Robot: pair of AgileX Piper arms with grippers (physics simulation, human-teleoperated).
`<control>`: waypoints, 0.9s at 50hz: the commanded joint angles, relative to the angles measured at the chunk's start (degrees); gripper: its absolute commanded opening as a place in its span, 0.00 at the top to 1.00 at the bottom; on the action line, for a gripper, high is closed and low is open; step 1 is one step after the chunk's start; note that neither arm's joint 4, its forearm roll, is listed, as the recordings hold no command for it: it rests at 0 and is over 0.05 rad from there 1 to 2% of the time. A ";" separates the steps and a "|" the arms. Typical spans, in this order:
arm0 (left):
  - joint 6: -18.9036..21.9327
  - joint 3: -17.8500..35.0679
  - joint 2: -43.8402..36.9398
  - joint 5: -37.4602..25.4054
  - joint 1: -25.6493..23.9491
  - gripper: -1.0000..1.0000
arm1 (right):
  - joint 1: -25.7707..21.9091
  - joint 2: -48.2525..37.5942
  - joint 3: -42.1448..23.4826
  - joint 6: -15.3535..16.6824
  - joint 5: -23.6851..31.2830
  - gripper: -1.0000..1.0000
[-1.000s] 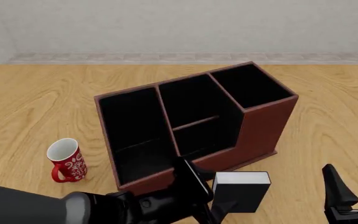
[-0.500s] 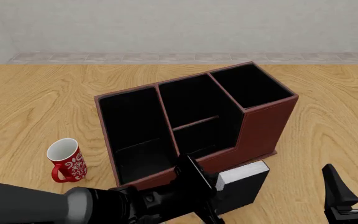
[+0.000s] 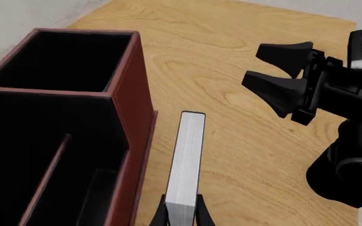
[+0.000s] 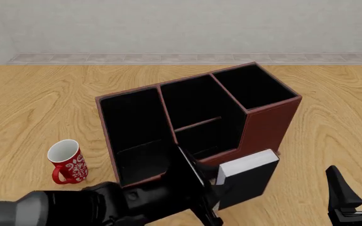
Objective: Pick up the book and place it in the back compartment of the caddy.
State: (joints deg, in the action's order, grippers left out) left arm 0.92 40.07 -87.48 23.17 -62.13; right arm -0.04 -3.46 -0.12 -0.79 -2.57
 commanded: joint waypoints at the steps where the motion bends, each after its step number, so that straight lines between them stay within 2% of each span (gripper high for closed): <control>1: 2.07 0.26 5.33 -1.63 -0.04 1.00 | 0.00 0.11 0.01 0.00 0.11 0.00; 11: 3.25 1.44 8.71 -4.81 -0.17 1.00 | 0.00 0.63 -0.04 0.00 0.66 0.00; 13: 3.48 1.68 9.71 -5.54 0.22 1.00 | -0.01 0.79 -0.05 0.05 0.78 0.00; 15: 5.50 1.65 10.83 -5.83 0.85 1.00 | 0.01 0.25 -0.03 -0.16 0.43 0.00; 23: 6.28 3.07 14.60 -9.59 4.50 1.00 | -0.01 0.67 -0.02 0.06 0.63 0.00; 31: 7.51 3.40 16.68 -11.69 4.74 1.00 | -0.01 0.69 -0.03 0.02 0.70 0.00; 45: 9.46 5.58 18.63 -15.07 7.98 1.00 | 0.01 -0.19 0.02 -0.16 -0.06 0.00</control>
State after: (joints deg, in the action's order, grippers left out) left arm 7.67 43.81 -70.89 10.12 -56.17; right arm -0.04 -3.02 -0.17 -0.84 -2.04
